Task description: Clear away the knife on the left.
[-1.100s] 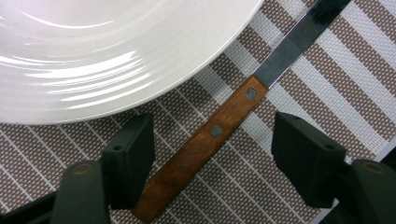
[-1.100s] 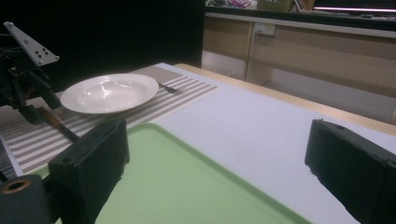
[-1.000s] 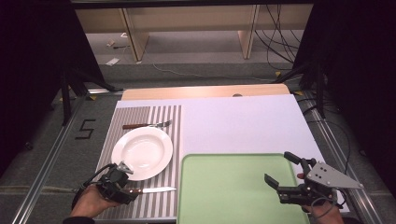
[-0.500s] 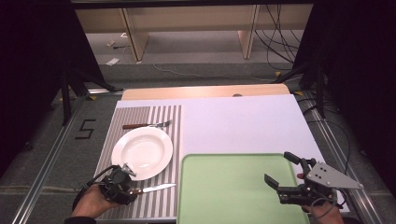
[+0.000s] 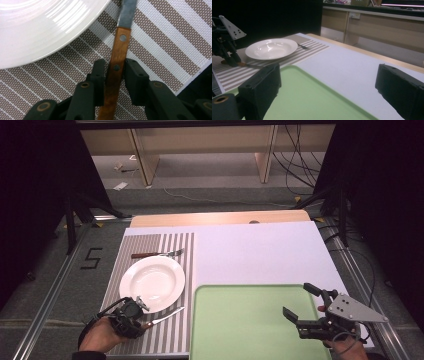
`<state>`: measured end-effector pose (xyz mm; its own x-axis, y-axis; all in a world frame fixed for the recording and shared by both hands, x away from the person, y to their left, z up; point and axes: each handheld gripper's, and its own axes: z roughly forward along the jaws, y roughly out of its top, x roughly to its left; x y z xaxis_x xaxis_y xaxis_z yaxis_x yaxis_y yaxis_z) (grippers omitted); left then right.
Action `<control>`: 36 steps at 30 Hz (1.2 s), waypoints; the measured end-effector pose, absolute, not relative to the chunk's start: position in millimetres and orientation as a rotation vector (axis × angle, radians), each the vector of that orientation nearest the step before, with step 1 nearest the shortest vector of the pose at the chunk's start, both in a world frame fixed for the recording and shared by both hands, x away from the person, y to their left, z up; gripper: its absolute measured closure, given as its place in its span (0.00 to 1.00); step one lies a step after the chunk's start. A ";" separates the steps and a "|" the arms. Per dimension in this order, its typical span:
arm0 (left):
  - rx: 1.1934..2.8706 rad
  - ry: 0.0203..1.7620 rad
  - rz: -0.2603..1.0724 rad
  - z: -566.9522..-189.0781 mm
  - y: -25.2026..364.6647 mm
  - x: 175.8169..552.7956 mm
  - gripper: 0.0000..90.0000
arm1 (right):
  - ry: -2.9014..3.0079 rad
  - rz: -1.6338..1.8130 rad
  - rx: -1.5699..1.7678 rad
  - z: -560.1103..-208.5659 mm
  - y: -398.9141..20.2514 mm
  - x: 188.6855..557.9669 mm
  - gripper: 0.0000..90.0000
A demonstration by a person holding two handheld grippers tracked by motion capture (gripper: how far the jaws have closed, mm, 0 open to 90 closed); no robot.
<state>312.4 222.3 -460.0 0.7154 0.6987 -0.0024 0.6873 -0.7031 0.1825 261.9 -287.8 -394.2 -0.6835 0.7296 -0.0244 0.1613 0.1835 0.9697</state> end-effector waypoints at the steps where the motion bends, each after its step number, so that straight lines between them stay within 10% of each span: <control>1: 2.768 1.101 0.107 -459.8 220.0 311.4 0.81 | 1.976 1.521 0.832 -394.2 -287.8 261.9 0.08; 36: 2.370 1.060 -0.106 -437.8 208.0 309.5 0.85 | 1.969 1.525 0.839 -394.0 -289.1 262.9 0.08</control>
<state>309.5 208.0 -437.8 0.6880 0.6694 -0.2802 0.7118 -0.5471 0.4405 262.9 -289.1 -394.0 -0.6800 0.7328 -0.0217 0.1623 0.1793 0.9703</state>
